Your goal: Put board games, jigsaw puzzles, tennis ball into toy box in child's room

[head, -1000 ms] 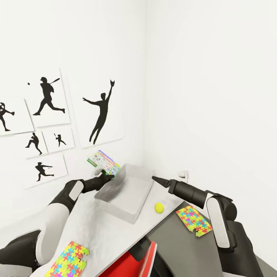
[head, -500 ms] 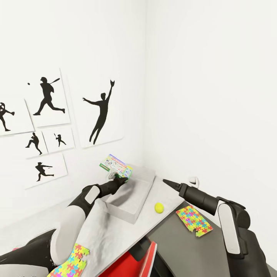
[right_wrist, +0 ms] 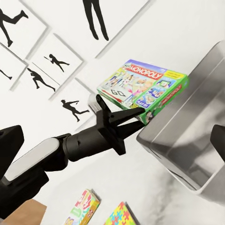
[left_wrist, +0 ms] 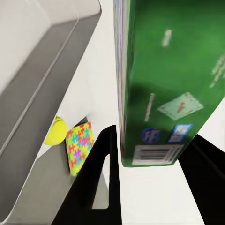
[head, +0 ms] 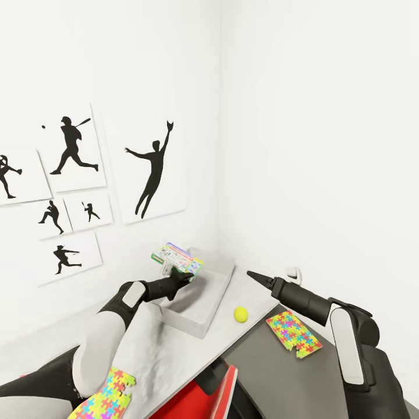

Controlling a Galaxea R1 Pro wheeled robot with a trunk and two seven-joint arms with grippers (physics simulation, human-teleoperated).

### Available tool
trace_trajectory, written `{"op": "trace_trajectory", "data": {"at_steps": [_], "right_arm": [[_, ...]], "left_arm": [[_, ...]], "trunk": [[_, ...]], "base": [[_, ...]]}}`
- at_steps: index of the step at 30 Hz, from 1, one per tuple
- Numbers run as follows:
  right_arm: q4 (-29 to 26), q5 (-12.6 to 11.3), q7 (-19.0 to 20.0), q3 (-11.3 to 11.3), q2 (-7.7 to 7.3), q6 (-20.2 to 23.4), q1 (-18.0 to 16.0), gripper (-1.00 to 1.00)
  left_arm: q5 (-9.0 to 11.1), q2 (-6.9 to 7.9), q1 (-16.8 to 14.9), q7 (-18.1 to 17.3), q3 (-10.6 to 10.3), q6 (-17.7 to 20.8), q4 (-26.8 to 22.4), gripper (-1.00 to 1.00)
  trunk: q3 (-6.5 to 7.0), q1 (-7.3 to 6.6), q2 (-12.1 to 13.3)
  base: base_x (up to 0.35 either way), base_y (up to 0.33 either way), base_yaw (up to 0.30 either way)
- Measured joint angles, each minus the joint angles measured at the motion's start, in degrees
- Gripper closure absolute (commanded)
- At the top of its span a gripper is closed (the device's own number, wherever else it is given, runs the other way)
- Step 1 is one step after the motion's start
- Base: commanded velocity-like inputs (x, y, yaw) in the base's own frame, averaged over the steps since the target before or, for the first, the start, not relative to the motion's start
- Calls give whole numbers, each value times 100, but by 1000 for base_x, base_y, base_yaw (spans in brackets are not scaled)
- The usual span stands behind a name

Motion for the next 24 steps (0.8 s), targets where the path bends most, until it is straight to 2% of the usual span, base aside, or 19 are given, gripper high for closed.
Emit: {"op": "trace_trajectory", "data": {"at_steps": [4,6,8,10,11,13,15,17,24], "right_arm": [[0,0,0,-7,-6,0,0,-100],[0,0,0,-8,-8,0,0,-100],[0,0,0,-9,-8,0,-3,-100],[0,0,0,-9,-9,0,-3,-100],[0,-1,0,-9,-12,0,-3,-100],[0,0,0,-12,-38,0,-4,-100],[0,2,0,-10,-130,-1,-3,-100],[0,1,0,-6,-200,0,-1,-100],[0,-7,4,-16,-316,2,0,-100]], "left_arm": [[8,-42,0,31,276,113,-7,100],[4,-70,0,84,334,99,-7,100],[-4,-203,1,216,346,75,-5,100],[-16,-278,1,415,374,57,-3,100],[24,-314,1,680,450,38,4,100],[227,-334,0,914,634,45,10,100],[484,-355,0,1089,868,43,32,100],[626,-363,0,1166,984,34,51,100],[696,-383,0,1212,1063,3,392,100]], "trunk": [[0,0,0],[0,0,0],[0,0,0],[0,0,0],[-1,0,0],[0,0,0],[0,0,0],[0,0,0],[0,0,0]], "base": [[0,0,0],[0,0,0],[0,0,0],[0,0,0],[0,0,0],[0,0,0],[0,0,0],[0,0,0],[0,0,0]]}}
